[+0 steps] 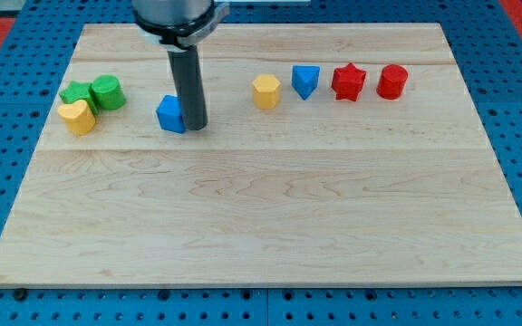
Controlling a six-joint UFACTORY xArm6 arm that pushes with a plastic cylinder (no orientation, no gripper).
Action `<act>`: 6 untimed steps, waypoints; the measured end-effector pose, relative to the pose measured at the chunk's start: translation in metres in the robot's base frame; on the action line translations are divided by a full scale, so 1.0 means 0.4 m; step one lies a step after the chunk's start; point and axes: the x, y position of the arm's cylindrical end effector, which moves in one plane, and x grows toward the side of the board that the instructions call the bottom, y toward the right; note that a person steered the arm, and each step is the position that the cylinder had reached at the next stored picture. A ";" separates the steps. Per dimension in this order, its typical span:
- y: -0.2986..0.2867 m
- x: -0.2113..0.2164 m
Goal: Move blue cube towards green circle
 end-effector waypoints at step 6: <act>-0.131 -0.045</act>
